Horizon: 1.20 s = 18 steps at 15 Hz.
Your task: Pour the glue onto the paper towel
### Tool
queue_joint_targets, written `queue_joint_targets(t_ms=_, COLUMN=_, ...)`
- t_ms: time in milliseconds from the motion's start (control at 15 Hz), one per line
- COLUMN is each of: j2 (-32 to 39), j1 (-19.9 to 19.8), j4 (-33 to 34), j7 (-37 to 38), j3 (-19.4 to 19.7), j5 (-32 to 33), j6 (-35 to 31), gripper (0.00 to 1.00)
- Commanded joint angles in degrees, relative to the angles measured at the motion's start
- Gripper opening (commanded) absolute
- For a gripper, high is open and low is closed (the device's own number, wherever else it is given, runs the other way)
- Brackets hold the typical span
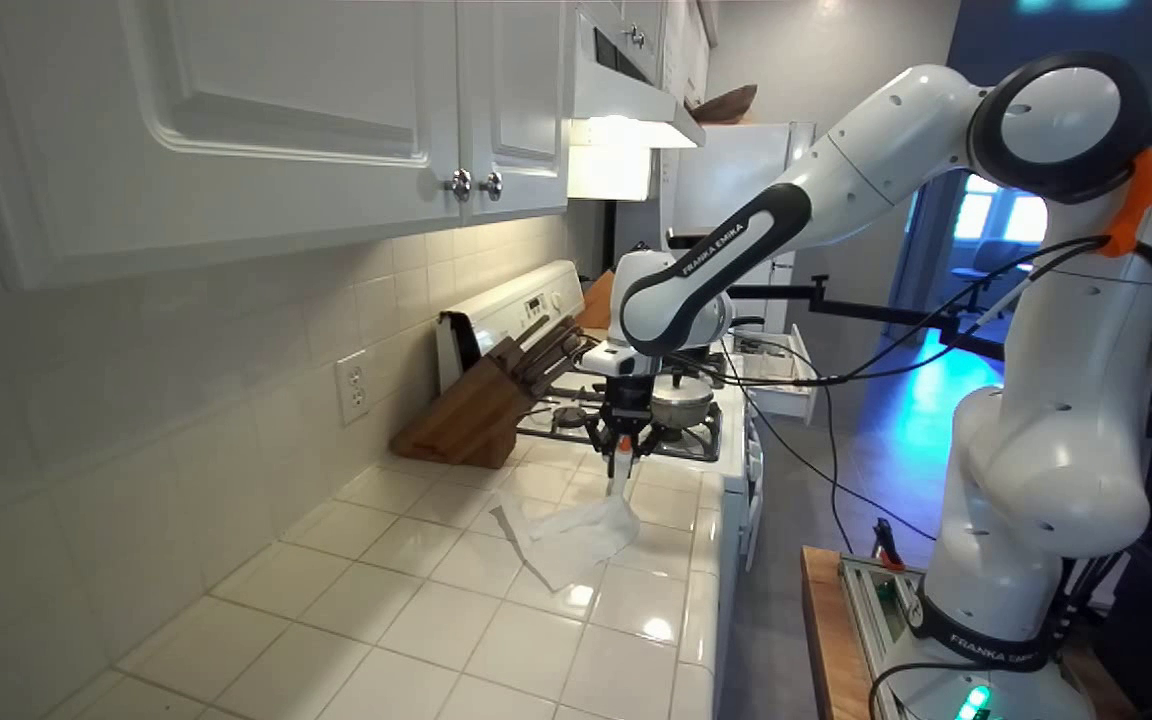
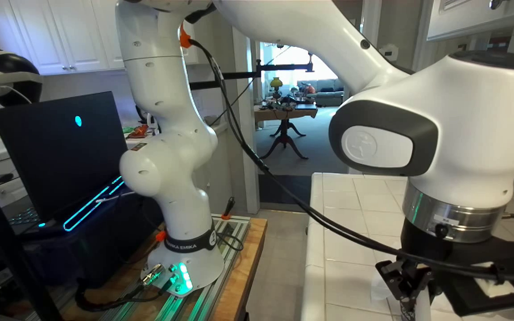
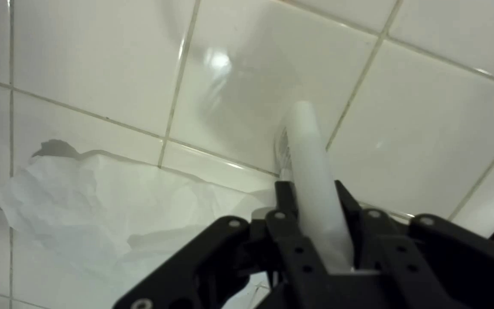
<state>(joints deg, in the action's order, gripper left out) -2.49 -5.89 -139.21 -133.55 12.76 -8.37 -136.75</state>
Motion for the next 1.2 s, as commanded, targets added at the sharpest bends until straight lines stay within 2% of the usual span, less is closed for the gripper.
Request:
queue_joint_targets(t_ms=0, j2=2.65, j1=-1.55, j4=1.26, j7=-2.09, j3=-0.21, j5=-1.52, j6=0.65, gripper=0.06)
queue_joint_targets(t_ms=600, j2=2.82, j1=-1.72, j4=1.09, j7=0.20, j3=-0.45, j5=0.77, j6=-0.33, gripper=0.07)
queue_joint_targets(t_ms=1133, j2=3.02, j1=-1.49, j4=2.09, j7=-3.64, j3=-0.34, j5=-5.81, j6=3.09, gripper=0.06)
